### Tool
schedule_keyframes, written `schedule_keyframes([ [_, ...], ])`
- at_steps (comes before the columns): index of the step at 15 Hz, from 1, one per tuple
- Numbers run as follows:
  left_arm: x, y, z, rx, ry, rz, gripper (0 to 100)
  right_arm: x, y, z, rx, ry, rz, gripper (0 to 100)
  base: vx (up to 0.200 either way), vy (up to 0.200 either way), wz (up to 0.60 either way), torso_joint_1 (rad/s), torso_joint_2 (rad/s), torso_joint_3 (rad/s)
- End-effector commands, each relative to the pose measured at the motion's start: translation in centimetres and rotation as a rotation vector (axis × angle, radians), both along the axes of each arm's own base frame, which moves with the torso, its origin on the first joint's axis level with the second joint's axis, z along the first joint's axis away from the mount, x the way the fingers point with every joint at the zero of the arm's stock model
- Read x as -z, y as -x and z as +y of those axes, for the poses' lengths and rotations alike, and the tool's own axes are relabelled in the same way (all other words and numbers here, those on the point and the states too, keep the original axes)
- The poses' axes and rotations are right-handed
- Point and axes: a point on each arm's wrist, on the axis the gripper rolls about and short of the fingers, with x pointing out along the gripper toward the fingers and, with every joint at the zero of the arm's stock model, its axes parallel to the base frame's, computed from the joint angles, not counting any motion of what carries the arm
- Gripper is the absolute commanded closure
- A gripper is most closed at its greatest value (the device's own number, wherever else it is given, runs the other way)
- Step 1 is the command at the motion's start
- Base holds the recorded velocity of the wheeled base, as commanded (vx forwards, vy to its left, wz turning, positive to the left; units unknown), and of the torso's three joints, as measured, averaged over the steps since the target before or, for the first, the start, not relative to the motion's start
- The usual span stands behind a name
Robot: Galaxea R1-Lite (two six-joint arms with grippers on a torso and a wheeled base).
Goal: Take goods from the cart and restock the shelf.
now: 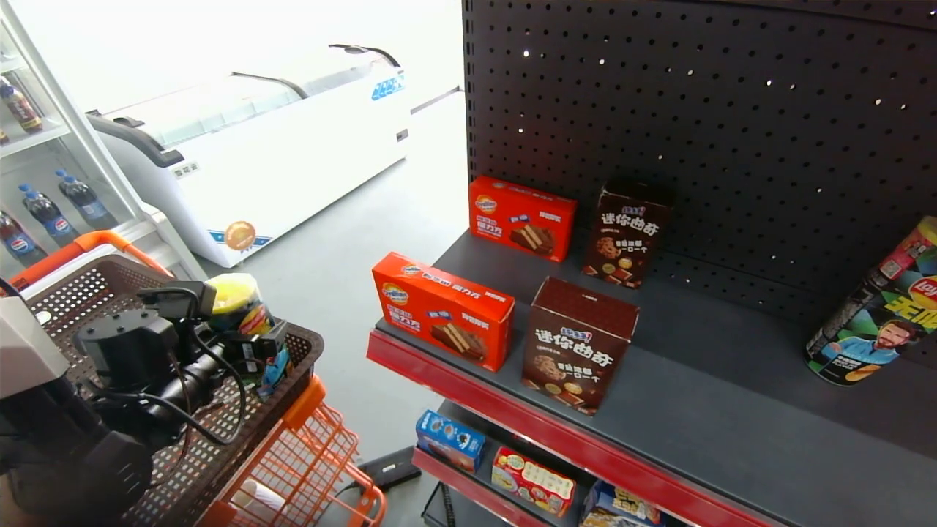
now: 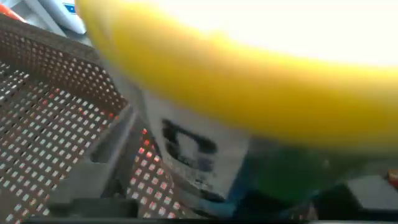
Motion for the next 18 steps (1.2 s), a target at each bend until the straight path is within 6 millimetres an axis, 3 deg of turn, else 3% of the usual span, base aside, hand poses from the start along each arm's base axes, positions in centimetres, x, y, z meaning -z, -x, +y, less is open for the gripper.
schedule_keyframes([
  [1,0.9,-1.5,-0.5,0.019,-0.002,0.005,100,0.0,0.0,0.0,-0.001,0.0,-0.001,0,0.0,0.0,0.0,0.0,0.0,0.0],
  [4,0.5,-1.8,-1.1,0.044,-0.036,-0.003,100,0.0,0.0,0.0,-0.001,0.0,-0.001,0,0.0,0.0,0.0,0.0,0.0,0.0],
  [6,-1.1,-1.3,-1.9,0.064,-0.041,-0.051,100,0.0,0.0,0.0,-0.001,0.0,-0.001,0,0.0,0.0,0.0,0.0,0.0,0.0],
  [9,-5.5,-0.1,-2.3,0.073,-0.074,-0.19,100,0.0,0.0,0.0,-0.001,0.0,-0.001,0,0.0,0.0,0.0,0.0,0.0,0.0],
  [11,-6.5,0.2,-2.2,0.072,-0.077,-0.22,100,0.0,0.0,0.0,-0.001,0.0,-0.001,0,0.0,0.0,0.0,0.0,0.0,0.0],
  [12,-9.9,2.2,-2.6,0.084,-0.093,-0.283,100,0.0,0.0,0.0,-0.001,0.0,-0.001,0,0.0,0.0,0.0,0.0,0.0,0.0],
  [13,-11.2,3.2,-3.4,0.106,-0.093,-0.299,100,0.0,0.0,0.0,-0.001,0.0,-0.001,0,0.0,0.0,0.0,0.0,0.0,0.0],
  [18,-15.4,6.7,-5.8,0.211,-0.097,-0.322,100,0.0,0.0,0.0,-0.001,0.0,-0.001,0,0.0,0.0,0.0,0.0,0.0,0.0],
])
